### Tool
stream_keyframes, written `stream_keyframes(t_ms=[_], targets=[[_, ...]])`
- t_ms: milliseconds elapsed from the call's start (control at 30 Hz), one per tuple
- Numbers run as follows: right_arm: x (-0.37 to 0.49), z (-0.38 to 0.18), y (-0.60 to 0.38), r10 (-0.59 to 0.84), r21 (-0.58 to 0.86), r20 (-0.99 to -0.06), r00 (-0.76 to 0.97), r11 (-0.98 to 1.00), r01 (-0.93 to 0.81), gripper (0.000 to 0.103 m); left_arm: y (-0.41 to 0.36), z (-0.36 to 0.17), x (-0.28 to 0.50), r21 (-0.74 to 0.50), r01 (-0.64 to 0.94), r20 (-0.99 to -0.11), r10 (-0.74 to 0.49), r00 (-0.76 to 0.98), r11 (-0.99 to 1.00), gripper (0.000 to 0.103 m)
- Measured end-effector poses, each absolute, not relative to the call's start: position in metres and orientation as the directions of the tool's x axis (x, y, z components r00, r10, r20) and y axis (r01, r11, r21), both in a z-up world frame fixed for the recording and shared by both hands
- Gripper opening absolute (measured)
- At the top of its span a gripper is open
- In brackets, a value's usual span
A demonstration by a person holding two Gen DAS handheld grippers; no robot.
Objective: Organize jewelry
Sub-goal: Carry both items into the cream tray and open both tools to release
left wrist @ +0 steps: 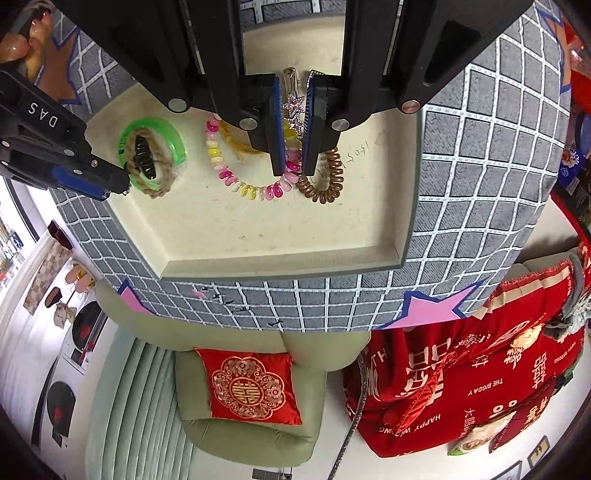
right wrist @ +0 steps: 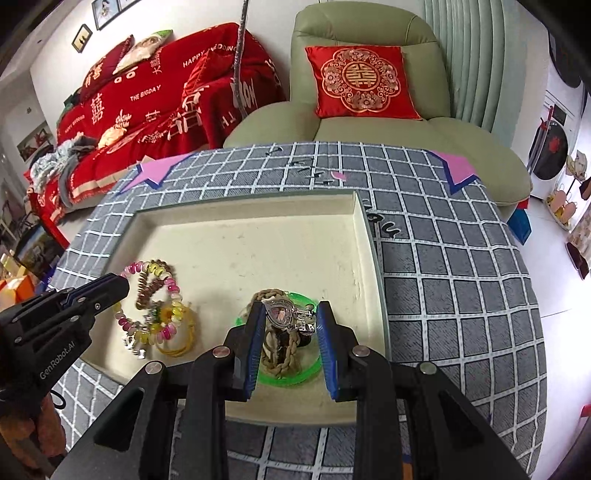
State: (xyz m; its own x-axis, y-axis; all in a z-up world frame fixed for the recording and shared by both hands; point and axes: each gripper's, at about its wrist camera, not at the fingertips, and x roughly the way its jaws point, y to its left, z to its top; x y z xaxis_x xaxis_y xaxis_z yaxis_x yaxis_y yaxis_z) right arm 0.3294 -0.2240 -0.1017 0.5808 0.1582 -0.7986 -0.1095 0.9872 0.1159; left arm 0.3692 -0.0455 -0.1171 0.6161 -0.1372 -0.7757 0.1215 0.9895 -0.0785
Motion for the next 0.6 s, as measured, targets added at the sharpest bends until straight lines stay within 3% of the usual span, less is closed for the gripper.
stream_keyframes(t_ms=[400,533,600], targets=[[0.338,-0.126,-0.224,0.190,0.152,-0.820,0.541,0.982,-0.115,0.034,-0.059,-0.132,0.369,0.057,0.107,-0.777,-0.023,0.629,0.993,0.021],[0.335,-0.122,-0.225,0.206,0.172,-0.809,0.550,0.978,-0.114,0.052,-0.058,-0.130,0.365,0.074,0.099,-0.767,-0.007,0.642,0.992,0.021],[0.334,-0.118,-0.226,0.215,0.182,-0.801,0.559,0.977,-0.115,0.055,-0.058,-0.128,0.363,0.071,0.102,-0.763,-0.011,0.646,0.992,0.021]])
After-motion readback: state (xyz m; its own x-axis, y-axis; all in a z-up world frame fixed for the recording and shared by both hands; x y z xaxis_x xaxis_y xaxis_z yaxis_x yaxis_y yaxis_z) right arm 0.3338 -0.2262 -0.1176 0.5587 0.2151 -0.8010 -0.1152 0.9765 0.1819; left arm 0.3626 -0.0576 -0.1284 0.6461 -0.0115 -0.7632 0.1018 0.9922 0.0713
